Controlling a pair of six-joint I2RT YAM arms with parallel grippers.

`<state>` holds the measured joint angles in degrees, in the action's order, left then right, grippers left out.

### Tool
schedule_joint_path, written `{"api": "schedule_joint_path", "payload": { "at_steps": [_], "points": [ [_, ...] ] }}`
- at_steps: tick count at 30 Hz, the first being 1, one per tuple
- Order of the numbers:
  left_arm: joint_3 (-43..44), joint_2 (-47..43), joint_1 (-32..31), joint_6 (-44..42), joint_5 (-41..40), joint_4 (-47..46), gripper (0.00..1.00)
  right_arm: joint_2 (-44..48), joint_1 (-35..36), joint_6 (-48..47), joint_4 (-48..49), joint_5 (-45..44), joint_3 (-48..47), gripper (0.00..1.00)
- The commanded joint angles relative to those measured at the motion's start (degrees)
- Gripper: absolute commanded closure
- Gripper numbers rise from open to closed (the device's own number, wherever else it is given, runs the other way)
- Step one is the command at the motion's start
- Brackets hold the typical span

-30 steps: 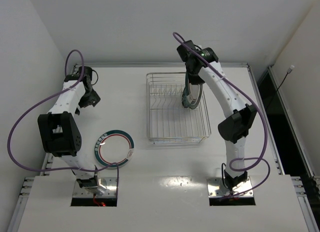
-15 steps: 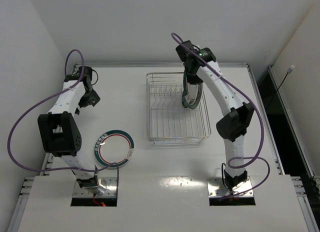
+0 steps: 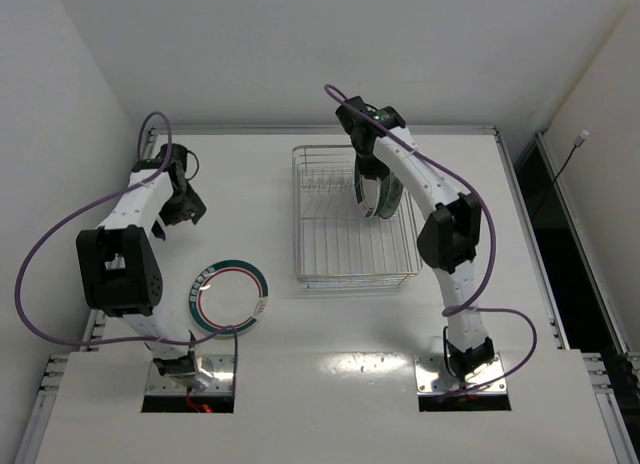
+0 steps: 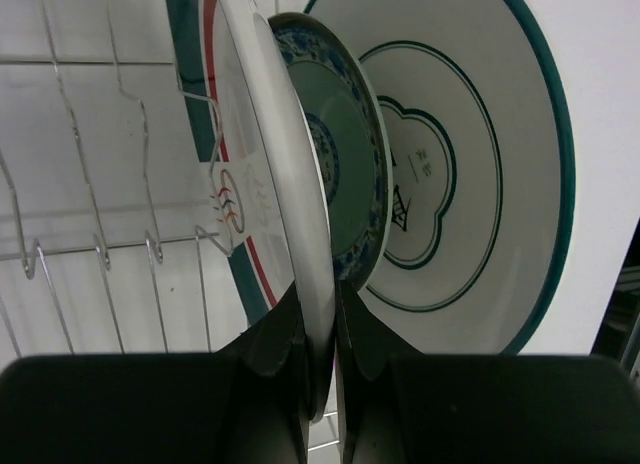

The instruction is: Load the plates into the dish rack

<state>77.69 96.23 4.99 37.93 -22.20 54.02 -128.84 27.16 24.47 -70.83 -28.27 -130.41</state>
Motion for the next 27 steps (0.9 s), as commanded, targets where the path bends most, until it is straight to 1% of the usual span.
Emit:
{"api": "schedule_joint_path", "payload": {
  "at_steps": [1, 3, 4, 6, 7, 8, 9, 11, 12, 13, 14, 17, 19, 20, 21, 22, 23, 24, 25, 27],
  "points": [
    [-3.1, -4.1, 0.0, -2.3, 4.3, -1.2, 0.20, -0.7, 0.4, -1.2, -2.1, 4.3, 0.2, 0.97],
    [-4.6, -5.2, 0.0, -2.3, 5.9, -2.7, 0.21, 0.2, 0.4, -1.2, -2.1, 4.8, 1.6, 0.90],
    [-6.0, -6.2, 0.0, -2.9, 6.7, -2.7, 0.21, 0.8, -0.1, -1.2, -2.1, 5.7, 1.6, 0.79],
    [-7.1, -6.8, 0.0, -2.9, 9.3, -4.1, 0.21, 2.0, -0.1, -1.2, -1.6, 7.2, 2.4, 0.69],
    [-8.1, -8.0, 0.0, -3.4, 10.0, -4.1, 0.21, 3.1, -0.1, -0.5, -1.6, 7.2, 2.4, 0.60],
    [-8.7, -8.5, 0.0, -3.4, 10.7, -4.1, 0.21, 3.8, -0.1, 0.0, -1.6, 7.2, 1.7, 0.55],
    [-9.9, -9.1, 0.0, -3.4, 11.6, -4.6, 0.21, 5.0, -0.1, 0.1, -1.6, 7.7, -0.1, 0.48],
    [-11.5, -10.8, 0.0, -3.4, 12.9, -5.1, 0.21, 6.4, -0.1, 0.1, -1.6, 8.6, -2.6, 0.40],
    [-12.4, -11.4, 0.0, -3.4, 14.4, -6.0, 0.21, 7.2, -0.1, 0.1, -1.6, 9.5, -4.9, 0.35],
    [-14.6, -12.0, 0.0, -3.4, 15.2, -6.6, 0.21, 8.1, -0.1, 0.1, -0.8, 11.5, -5.6, 0.29],
    [-15.7, -12.5, 0.0, -3.4, 16.2, -8.0, 0.21, 10.7, -0.1, 0.1, -0.1, 12.6, -5.6, 0.26],
    [-19.2, -13.9, -0.5, -3.4, 18.2, -9.2, 0.21, 15.4, -0.1, -0.5, 3.0, 17.1, -2.9, 0.23],
    [-19.2, -14.4, -0.5, -3.4, 18.8, -9.2, 0.21, 20.7, -0.1, -0.5, 6.0, 22.1, -0.1, 0.21],
    [-19.8, -14.4, -0.5, -3.4, 18.8, -9.2, 0.21, 22.6, -0.1, -1.1, 7.4, 24.2, 3.9, 0.19],
    [-19.8, -14.9, -0.5, -3.4, 19.6, -9.7, 0.21, 24.2, -0.1, -1.1, 8.9, 28.6, 6.1, 0.19],
    [-19.8, -14.9, -0.5, -3.4, 22.0, -10.3, 0.21, 27.2, -0.1, -1.1, 11.1, 30.5, 8.3, 0.19],
    [-20.6, -16.1, -0.5, -4.0, 23.5, -11.0, 0.23, 28.5, -0.1, -1.1, 12.3, 32.4, 12.4, 0.18],
    [-21.5, -16.9, -0.5, -4.0, 24.8, -11.8, 0.23, 29.6, -0.1, -1.8, 13.3, 35.8, 14.2, 0.18],
    [-22.1, -17.6, -0.5, -4.0, 27.2, -13.2, 0.23, 30.6, -0.1, -1.8, 14.0, 37.0, 15.7, 0.18],
    [-24.0, -19.9, -0.5, -4.7, 28.3, -14.5, 0.23, 33.0, -0.1, -3.1, 15.4, 39.9, 19.0, 0.17]
  ]
}}
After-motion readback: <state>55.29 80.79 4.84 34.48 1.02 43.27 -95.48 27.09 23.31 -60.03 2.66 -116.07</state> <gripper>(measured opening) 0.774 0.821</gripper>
